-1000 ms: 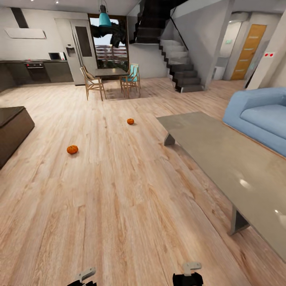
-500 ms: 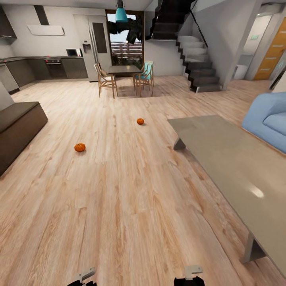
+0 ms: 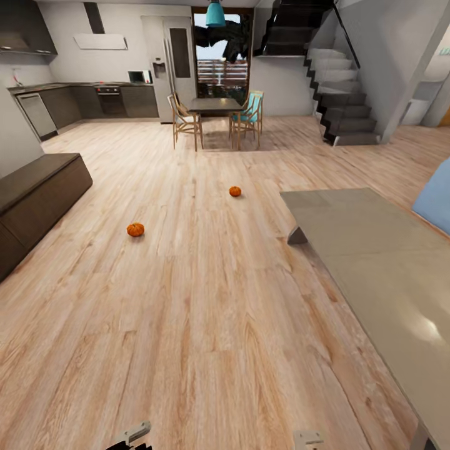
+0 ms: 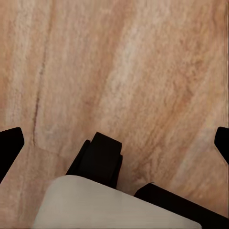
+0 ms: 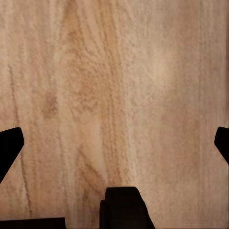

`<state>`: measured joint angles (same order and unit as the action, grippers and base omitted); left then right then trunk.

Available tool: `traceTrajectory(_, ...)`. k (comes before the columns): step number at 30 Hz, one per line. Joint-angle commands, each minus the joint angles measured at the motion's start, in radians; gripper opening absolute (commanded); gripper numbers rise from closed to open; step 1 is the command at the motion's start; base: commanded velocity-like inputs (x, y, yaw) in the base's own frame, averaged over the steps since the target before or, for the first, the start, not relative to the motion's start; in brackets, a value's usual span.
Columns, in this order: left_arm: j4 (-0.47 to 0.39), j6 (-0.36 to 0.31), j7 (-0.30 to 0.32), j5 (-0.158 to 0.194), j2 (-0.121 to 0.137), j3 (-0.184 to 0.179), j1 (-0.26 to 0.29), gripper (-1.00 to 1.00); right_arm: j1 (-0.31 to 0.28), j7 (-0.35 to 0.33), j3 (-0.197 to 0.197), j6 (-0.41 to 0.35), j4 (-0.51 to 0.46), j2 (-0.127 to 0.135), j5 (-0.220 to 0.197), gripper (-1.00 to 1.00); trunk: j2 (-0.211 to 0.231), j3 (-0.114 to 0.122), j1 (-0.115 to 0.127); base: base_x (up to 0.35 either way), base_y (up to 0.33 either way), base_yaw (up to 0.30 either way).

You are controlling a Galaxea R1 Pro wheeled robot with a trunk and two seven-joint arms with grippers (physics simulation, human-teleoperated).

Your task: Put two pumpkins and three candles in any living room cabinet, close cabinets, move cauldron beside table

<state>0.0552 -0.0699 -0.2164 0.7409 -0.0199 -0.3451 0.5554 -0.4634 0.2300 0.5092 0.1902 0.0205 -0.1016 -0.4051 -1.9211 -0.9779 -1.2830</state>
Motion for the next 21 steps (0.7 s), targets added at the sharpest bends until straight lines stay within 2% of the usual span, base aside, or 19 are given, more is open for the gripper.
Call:
traceTrajectory(1, 0.0, 0.0, 0.0, 0.0, 0.0, 0.0, 0.0, 1.0, 0.0, 0.0, 0.0, 0.0, 0.0, 0.0, 0.0, 1.0, 0.0, -0.001, 0.0, 0.275, -0.192, 0.195)
traceTrajectory(7, 0.0, 0.0, 0.0, 0.0, 0.0, 0.0, -0.006, 1.0, 0.0, -0.001, 0.002, -0.003, -0.001, -0.003, 0.005, 1.0, 0.0, -0.009, 0.0, 0.275, -0.192, 0.194)
traceTrajectory(11, 0.0, 0.0, 0.0, 0.0, 0.0, 0.0, -0.006, 1.0, 0.0, -0.001, 0.002, -0.003, -0.001, -0.004, 0.045, 1.0, 0.0, -0.013, 0.0, 0.275, -0.192, 0.184)
traceTrajectory(15, 0.0, 0.0, 0.0, 0.0, 0.0, 0.0, -0.006, 1.0, 0.0, -0.002, 0.002, -0.001, 0.0, -0.002, 0.07, 1.0, 0.0, -0.015, 0.0, 0.279, -0.189, 0.059)
traceTrajectory(21, 0.0, -0.001, 0.0, 0.0, 0.0, 0.0, -0.006, 1.0, 0.005, -0.003, 0.002, -0.004, 0.003, 0.002, 0.085, 1.0, 0.0, -0.015, 0.0, 0.293, -0.167, 0.005)
